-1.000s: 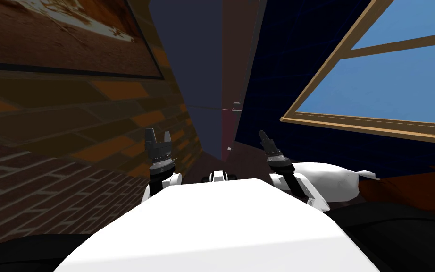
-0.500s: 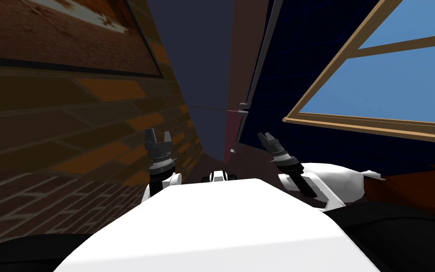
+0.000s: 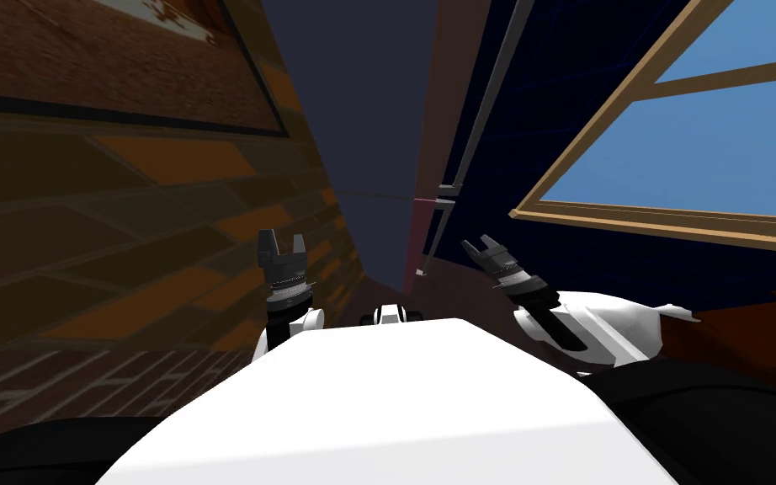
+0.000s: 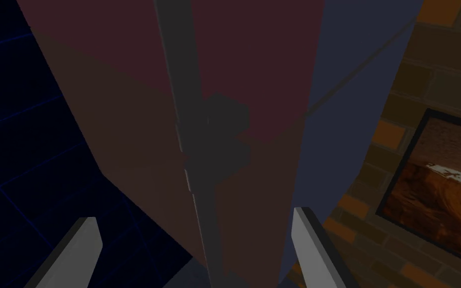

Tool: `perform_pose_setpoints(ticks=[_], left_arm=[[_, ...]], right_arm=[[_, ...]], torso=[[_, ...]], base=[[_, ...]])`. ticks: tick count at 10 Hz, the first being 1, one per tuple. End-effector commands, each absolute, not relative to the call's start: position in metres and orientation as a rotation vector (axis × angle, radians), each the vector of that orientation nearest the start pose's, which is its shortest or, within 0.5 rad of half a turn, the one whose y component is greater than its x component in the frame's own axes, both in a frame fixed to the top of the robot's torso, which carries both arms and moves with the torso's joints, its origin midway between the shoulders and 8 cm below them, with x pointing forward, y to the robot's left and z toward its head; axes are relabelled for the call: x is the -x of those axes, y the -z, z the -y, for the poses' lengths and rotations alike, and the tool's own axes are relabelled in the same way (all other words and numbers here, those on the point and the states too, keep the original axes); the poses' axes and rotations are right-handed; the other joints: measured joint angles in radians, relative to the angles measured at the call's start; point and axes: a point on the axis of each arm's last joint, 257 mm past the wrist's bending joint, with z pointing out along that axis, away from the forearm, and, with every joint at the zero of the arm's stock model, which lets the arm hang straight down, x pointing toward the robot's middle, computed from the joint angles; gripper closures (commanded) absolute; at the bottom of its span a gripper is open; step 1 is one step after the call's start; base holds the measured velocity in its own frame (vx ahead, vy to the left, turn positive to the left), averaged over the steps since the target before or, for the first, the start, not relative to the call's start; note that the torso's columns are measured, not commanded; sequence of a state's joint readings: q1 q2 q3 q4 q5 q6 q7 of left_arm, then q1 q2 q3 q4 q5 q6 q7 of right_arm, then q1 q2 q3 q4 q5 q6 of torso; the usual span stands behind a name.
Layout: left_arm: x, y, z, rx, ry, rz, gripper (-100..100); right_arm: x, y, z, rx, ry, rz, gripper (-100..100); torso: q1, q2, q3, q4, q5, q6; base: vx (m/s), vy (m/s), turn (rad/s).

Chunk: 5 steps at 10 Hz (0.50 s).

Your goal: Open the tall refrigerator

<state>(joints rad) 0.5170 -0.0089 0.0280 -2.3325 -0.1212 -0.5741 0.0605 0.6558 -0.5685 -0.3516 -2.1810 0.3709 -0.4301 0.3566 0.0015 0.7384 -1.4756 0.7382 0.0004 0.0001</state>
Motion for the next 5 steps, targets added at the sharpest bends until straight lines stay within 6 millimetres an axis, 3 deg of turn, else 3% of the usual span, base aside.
perform_pose_setpoints(ticks=[1, 5], left_arm=[[-0.32, -0.054, -0.269, 0.514, 1.274, -0.592, 0], [-0.32, -0.054, -0.269, 0.514, 1.274, -0.592, 0]], right_arm=[[-0.356, 0.052, 0.377, 0.253, -0.115, -1.356, -100], [-0.362, 0.051, 0.41, 0.439, 0.126, -1.404, -100]], torso=[[-0.002, -0.001, -0.001, 0.0, 0.0, 0.0], [-0.001, -0.001, -0.001, 0.0, 0.0, 0.0]], base=[[0.087, 0.123, -0.047], [0.11, 0.12, -0.055]])
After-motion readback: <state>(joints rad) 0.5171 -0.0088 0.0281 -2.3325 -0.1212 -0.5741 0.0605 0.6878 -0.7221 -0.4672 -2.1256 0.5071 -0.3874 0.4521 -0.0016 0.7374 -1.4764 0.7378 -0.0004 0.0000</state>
